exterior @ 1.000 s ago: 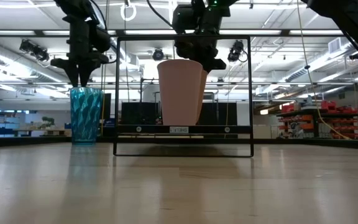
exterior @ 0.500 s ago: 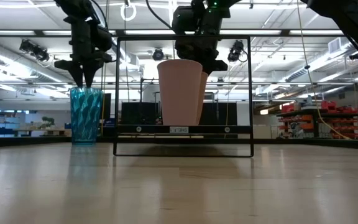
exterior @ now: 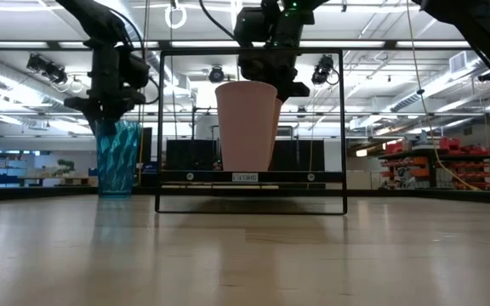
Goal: Stack small to large cups/mugs on shelf
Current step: Put the brown cup on the shelf, then put the blue cup on the shelf
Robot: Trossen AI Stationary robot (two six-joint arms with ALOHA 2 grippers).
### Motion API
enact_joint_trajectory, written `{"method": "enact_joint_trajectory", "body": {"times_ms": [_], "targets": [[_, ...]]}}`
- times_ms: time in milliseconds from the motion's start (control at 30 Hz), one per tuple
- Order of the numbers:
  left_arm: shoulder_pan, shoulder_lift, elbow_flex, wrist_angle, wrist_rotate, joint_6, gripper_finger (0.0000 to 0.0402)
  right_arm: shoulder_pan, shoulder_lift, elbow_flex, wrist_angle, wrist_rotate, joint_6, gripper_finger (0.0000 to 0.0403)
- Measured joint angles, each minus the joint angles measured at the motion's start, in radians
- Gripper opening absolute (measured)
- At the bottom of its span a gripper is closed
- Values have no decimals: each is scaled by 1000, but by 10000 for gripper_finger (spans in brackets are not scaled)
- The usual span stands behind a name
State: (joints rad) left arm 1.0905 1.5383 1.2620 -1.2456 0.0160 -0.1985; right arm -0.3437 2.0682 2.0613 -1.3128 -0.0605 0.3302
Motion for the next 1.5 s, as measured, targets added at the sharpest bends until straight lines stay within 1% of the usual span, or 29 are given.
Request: {"method": "enact_joint_trajectory", "body": {"times_ms": [200, 400, 500, 600, 833, 1133, 1500], "targets": [[-1, 0, 13, 19, 2, -4, 132, 0, 0, 0, -14, -8, 7, 8], [0, 0, 20, 19, 6, -7, 107, 1, 0, 0, 3, -70, 7, 48], [-1, 0, 20, 20, 7, -7, 96, 8, 0, 0, 3, -53, 7, 59], [-1, 0, 20, 20, 7, -7, 88, 10, 0, 0, 10, -15, 11, 60], [0, 0, 20, 19, 7, -21, 75, 5, 0, 0, 11, -15, 6, 62], [0, 0, 21, 20, 8, -25, 70, 5, 0, 0, 10, -22, 7, 73], [0, 0, 21, 30, 8, -25, 36, 3, -12, 8, -3, -23, 1, 76]]}}
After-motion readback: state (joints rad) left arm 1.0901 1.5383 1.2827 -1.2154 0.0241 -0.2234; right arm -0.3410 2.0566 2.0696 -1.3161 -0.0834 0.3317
